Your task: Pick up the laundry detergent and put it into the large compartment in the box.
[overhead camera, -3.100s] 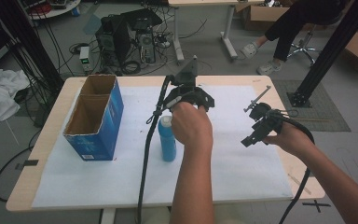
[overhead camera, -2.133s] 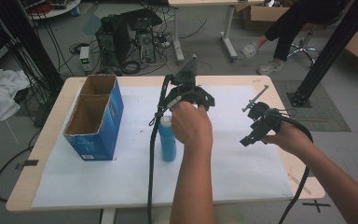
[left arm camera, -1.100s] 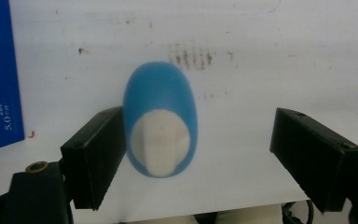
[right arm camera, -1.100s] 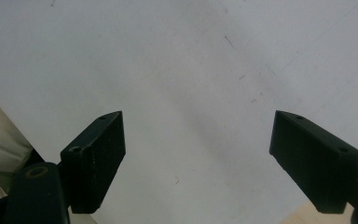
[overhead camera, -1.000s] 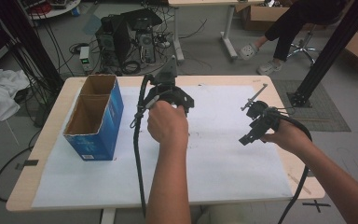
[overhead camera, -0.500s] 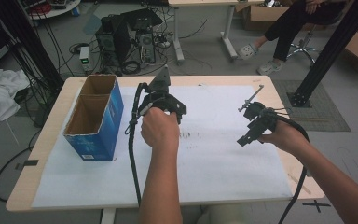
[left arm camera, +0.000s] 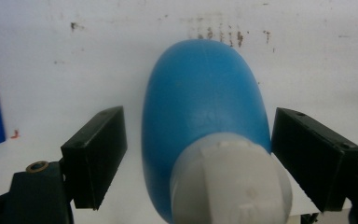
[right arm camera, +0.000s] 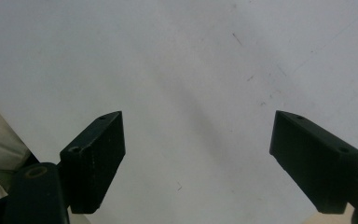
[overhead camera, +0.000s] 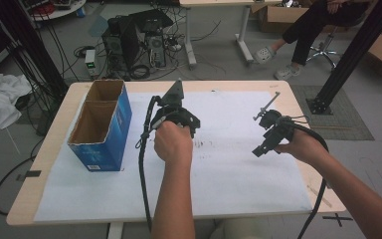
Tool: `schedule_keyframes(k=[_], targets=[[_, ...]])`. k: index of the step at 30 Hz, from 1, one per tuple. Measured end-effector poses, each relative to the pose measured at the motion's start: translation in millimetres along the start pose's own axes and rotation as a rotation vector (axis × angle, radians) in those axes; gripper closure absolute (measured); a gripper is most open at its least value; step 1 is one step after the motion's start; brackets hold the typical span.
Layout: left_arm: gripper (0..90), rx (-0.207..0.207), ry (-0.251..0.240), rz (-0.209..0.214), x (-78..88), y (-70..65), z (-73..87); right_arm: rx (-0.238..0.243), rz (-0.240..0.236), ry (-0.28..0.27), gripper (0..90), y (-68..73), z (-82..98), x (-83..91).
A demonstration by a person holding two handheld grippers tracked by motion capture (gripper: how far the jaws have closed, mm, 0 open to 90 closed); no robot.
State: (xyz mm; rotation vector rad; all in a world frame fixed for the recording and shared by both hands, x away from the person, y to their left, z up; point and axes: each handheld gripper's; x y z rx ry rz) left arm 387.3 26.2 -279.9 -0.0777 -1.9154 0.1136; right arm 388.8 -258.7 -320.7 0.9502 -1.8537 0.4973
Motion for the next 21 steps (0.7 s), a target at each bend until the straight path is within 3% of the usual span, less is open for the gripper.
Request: schedule_keyframes(k=[21], targets=[[23.3,-0.016,0.013,-0.006,-12.0,-0.2,1.0,0.0,-0.008,0.006,17.9,-1.7,-1.4,-4.6]])
Point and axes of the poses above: each handheld gripper's, and its own axes: x roughly backward along the jaws, z roughly out of its underside, y roughly to its left, and after that the axes turned 12 degrees about -y, right-handed
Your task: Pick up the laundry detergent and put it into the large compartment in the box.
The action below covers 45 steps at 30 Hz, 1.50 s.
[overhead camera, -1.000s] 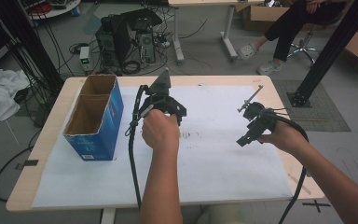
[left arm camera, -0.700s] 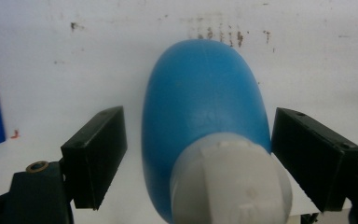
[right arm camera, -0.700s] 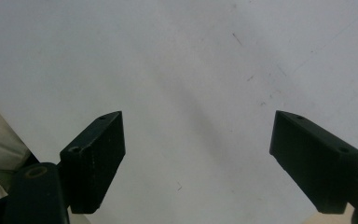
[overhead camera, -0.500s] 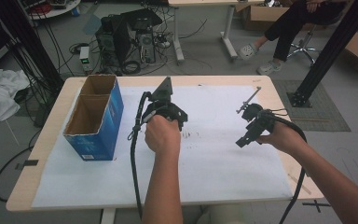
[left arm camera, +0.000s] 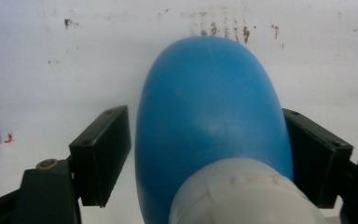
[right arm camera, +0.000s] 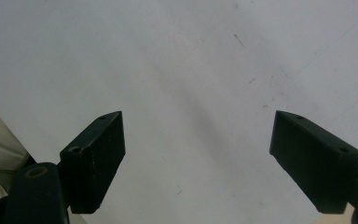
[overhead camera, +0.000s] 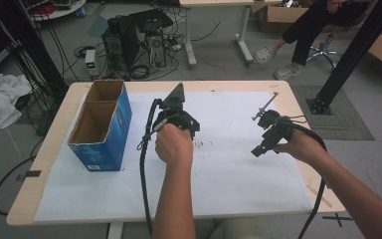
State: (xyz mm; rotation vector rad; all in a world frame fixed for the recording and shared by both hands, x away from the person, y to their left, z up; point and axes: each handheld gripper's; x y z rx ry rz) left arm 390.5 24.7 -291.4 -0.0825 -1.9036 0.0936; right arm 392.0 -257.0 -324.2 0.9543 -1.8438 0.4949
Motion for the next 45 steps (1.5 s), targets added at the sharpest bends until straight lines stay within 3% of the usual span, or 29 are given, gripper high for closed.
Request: schedule_keyframes(k=[45], targets=[[35.0,0.009,-0.011,0.003,0.8,-1.0,1.2,0.0,-0.007,-0.002,18.0,1.1,-1.1,-0.7]])
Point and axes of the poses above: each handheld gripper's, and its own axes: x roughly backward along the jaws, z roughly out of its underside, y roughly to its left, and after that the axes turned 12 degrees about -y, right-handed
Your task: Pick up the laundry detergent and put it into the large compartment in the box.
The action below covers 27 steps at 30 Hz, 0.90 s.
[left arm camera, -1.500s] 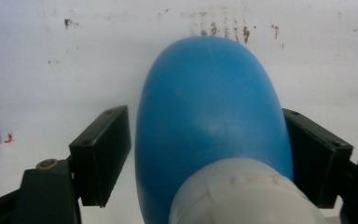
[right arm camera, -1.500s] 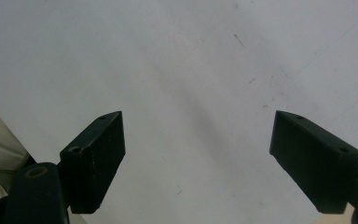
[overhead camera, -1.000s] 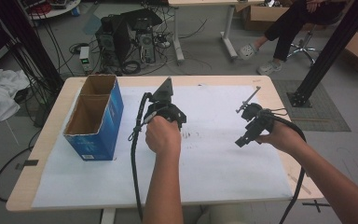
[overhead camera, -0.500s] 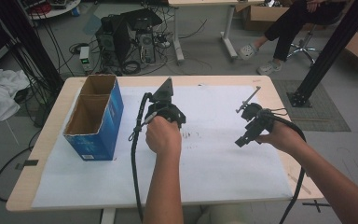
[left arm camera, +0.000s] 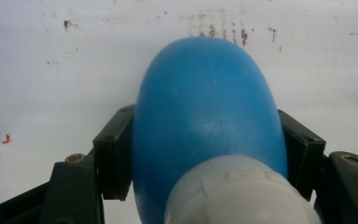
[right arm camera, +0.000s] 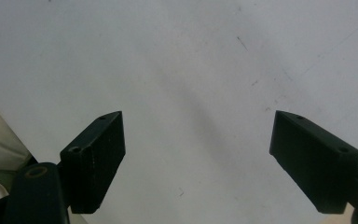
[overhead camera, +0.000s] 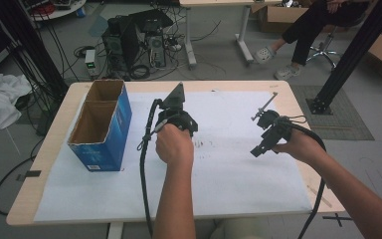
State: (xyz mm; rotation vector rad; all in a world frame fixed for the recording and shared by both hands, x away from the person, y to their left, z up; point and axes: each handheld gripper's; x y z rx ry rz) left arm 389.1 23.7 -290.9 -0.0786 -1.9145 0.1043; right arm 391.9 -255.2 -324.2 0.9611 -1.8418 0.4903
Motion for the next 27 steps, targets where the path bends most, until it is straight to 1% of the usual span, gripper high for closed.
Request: schedule_keyframes(k=[6,11,14,21,24,27], targets=[[35.9,-0.002,-0.002,-0.005,0.3,-0.5,-0.2,-0.001,-0.002,-0.004,18.0,0.1,-0.2,-0.2],[37.1,-0.006,-0.01,-0.019,2.2,-0.3,-0.5,0.002,-0.004,-0.005,18.0,0.1,-0.3,-0.7],[37.5,0.0,-0.008,-0.016,2.9,1.5,-0.6,0.001,-0.005,-0.002,18.0,0.3,-0.6,-1.1],[37.8,-0.022,-0.013,-0.025,2.4,-1.8,-0.3,0.008,-0.008,-0.003,18.0,0.7,-1.5,-2.7],[37.9,-0.023,-0.015,-0.024,2.8,-1.4,-0.5,0.007,-0.008,-0.002,18.0,0.9,-1.5,-2.8],[37.9,-0.02,-0.011,-0.012,4.4,0.1,-1.6,0.006,-0.009,-0.001,18.0,0.5,-1.3,-3.1]])
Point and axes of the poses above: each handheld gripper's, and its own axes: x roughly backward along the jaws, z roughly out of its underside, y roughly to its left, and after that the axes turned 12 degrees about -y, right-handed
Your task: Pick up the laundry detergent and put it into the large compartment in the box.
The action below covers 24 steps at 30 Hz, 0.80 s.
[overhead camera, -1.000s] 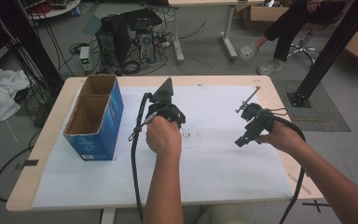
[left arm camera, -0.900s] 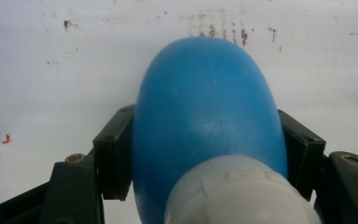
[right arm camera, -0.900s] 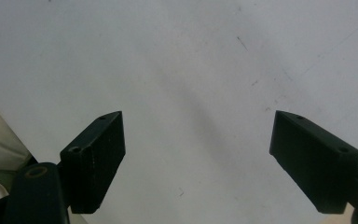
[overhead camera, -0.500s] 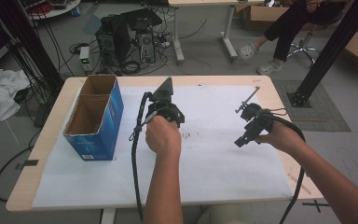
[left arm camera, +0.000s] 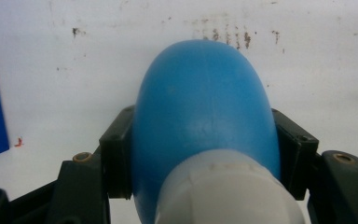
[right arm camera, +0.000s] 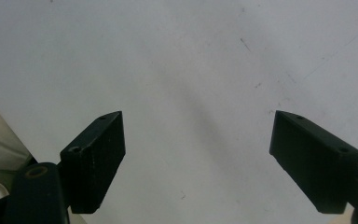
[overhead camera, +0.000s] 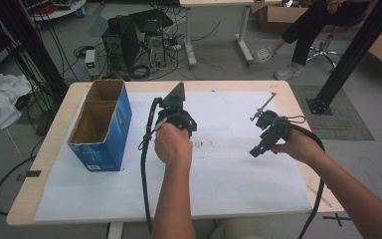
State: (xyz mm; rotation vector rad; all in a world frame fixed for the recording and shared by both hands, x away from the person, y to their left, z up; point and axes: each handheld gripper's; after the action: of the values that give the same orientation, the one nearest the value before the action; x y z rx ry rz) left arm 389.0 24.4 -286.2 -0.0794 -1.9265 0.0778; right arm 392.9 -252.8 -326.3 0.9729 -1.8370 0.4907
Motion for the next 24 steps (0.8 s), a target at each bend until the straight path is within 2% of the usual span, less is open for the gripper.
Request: schedule_keyframes(k=[4,8,13,15,19,24], targets=[[38.0,-0.004,-0.003,0.014,6.9,-0.7,-2.7,-0.005,0.002,-0.005,18.0,-0.3,0.4,0.9],[37.9,-0.024,-0.012,0.003,17.3,-3.8,-6.0,-0.003,0.001,-0.007,18.0,-0.3,0.9,1.6],[38.0,-0.031,-0.02,0.02,39.1,-1.0,-13.4,-0.006,0.001,-0.009,18.1,-0.9,2.1,2.7],[38.0,-0.035,-0.021,0.019,43.9,-0.6,-15.0,-0.011,0.002,-0.006,18.0,-1.4,2.7,2.4],[38.0,-0.059,-0.029,0.002,69.3,1.2,-23.3,-0.007,0.0,-0.004,18.0,-0.7,2.5,1.8],[38.0,-0.045,-0.052,0.02,90.6,10.5,-29.6,-0.008,-0.002,-0.008,18.0,-0.6,2.2,2.3]])
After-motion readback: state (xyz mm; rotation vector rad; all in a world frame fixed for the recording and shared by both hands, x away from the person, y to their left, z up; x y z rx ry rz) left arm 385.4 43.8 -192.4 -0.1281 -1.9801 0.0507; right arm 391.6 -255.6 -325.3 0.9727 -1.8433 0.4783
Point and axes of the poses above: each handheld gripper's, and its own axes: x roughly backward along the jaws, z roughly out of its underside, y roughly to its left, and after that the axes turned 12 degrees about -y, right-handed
